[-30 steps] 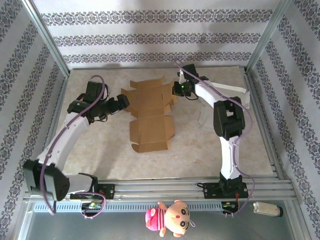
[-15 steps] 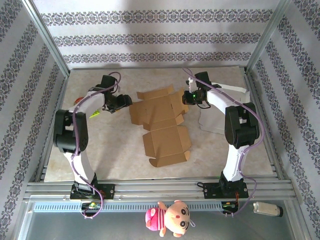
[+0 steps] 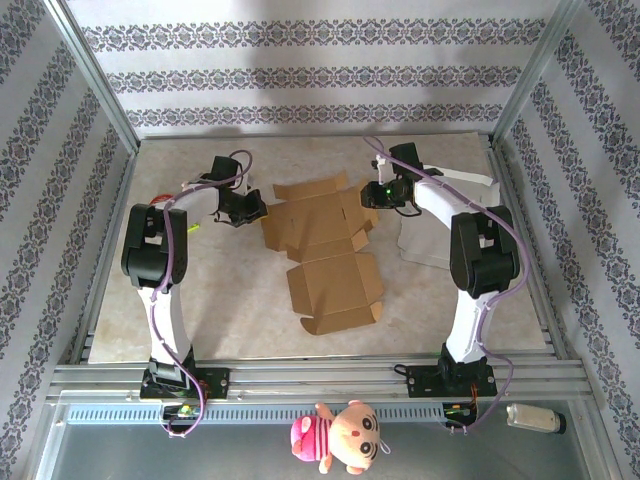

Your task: Fold the paper box

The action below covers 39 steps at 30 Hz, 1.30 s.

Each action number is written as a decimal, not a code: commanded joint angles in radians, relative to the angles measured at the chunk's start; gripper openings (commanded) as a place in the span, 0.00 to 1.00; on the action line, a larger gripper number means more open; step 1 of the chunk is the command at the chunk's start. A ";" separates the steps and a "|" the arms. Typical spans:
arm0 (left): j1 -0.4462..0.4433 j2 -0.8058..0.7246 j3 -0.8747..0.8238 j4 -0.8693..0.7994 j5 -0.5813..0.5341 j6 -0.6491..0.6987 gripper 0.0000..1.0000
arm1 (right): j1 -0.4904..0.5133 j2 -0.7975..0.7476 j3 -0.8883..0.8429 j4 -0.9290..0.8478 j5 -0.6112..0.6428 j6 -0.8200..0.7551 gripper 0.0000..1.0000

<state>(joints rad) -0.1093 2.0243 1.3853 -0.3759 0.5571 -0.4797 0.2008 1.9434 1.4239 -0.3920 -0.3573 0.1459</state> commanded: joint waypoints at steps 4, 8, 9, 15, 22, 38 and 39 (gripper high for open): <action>0.003 -0.125 -0.007 0.099 -0.015 0.152 0.01 | 0.054 -0.176 0.083 0.028 0.093 -0.171 0.62; -0.018 -0.225 -0.063 0.221 0.002 0.255 0.00 | 0.125 -0.238 0.094 0.068 0.104 -0.487 0.72; -0.025 -0.257 -0.088 0.263 0.007 0.283 0.00 | 0.146 -0.252 0.087 0.073 0.102 -0.616 0.74; -0.112 -0.427 -0.233 0.407 -0.042 0.509 0.00 | 0.217 -0.271 0.045 0.060 0.162 -1.234 0.85; -0.146 -0.532 -0.357 0.524 -0.032 0.594 0.00 | 0.169 -0.182 0.161 -0.031 0.059 -1.242 0.74; -0.153 -0.573 -0.378 0.513 -0.057 0.616 0.00 | 0.128 -0.152 0.158 -0.114 -0.154 -1.123 0.13; -0.153 -0.575 -0.379 0.511 -0.055 0.617 0.00 | 0.128 -0.156 0.162 -0.115 -0.148 -1.120 0.10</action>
<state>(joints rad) -0.2554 1.4754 1.0218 0.0875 0.5083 0.1089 0.3187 1.7943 1.5867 -0.4896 -0.4656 -0.9867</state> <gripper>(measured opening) 0.041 0.123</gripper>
